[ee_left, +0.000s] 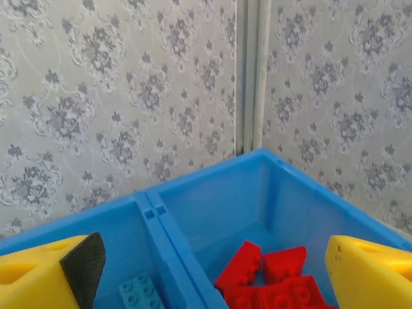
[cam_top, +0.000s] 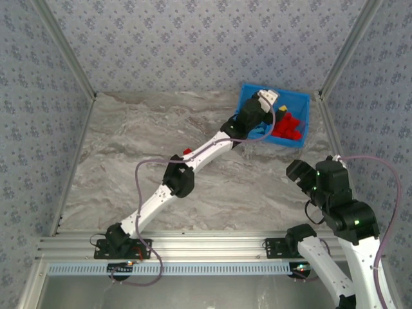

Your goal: Sort the legos into containers by color

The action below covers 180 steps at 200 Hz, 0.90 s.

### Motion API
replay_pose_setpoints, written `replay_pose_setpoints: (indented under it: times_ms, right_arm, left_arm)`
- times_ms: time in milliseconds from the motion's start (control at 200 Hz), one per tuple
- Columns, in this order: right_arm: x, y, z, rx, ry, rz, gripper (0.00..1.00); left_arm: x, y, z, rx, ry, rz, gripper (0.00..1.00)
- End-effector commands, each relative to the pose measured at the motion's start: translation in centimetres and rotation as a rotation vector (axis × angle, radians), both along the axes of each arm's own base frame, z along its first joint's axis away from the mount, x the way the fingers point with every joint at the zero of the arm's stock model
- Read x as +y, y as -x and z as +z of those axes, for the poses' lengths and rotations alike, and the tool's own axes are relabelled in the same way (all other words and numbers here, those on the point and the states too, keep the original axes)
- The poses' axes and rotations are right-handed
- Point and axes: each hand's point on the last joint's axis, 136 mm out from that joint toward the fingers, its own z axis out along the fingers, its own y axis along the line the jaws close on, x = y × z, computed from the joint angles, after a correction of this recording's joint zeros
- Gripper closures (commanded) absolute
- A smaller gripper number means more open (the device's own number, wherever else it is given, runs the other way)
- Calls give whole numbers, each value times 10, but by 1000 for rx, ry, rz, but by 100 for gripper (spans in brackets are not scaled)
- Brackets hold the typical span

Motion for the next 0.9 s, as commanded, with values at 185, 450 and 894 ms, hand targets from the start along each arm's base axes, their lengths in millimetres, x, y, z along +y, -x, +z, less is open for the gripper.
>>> replay_pose_setpoints:
  times_ms: [185, 450, 894]
  right_arm:
    - [9, -11, 0, 7, 10, 51, 10]
    - [79, -56, -7, 49, -7, 419, 9]
    - [272, -132, -85, 231, 359, 1075, 4]
  left_arm:
    - [63, 73, 133, 288, 30, -143, 2]
    - [197, 123, 116, 405, -175, 7, 1]
    - [431, 239, 11, 704, -323, 456, 1]
